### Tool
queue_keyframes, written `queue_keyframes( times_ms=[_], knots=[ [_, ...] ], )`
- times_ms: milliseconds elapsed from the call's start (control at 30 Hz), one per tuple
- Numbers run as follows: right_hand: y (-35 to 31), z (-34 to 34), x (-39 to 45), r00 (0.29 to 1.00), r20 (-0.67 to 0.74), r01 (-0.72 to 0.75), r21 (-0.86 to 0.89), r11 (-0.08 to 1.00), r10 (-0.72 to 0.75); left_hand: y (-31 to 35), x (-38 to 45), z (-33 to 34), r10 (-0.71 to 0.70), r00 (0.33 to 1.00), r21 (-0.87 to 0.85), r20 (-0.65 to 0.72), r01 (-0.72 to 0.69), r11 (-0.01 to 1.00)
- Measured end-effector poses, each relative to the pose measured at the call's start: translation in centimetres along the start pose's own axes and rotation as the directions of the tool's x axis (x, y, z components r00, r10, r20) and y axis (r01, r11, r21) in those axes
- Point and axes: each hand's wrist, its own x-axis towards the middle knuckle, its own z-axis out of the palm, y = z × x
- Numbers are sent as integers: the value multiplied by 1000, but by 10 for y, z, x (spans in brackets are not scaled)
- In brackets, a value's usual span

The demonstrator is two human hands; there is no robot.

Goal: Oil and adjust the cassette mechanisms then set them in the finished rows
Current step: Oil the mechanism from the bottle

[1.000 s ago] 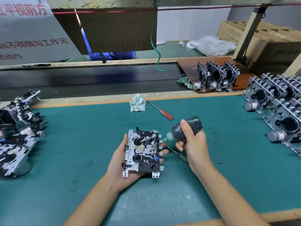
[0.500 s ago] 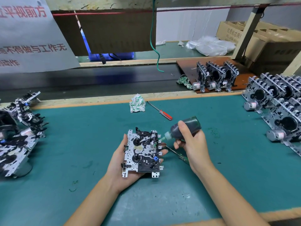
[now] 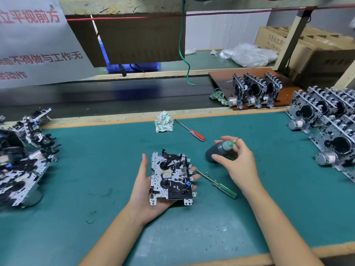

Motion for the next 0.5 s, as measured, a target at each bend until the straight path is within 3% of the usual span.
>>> queue_keyframes(
  times_ms=[267, 400, 433, 500],
  knots=[
    [2, 13, -3, 995, 76, 78, -294, 953, -58, -1, -1, 2, -31, 998, 75, 55, 27, 997],
    [1, 17, -3, 987, 161, 75, -391, 917, -12, -2, 0, 4, -53, 993, 160, 103, 36, 986],
    [1, 16, -5, 989, 143, 97, -453, 886, -36, -2, -1, 5, -70, 991, 181, 116, 48, 982],
    [-7, 7, -10, 975, 46, 208, -516, 831, -216, -2, -2, 4, -112, 982, 205, 149, 80, 975]
  ],
)
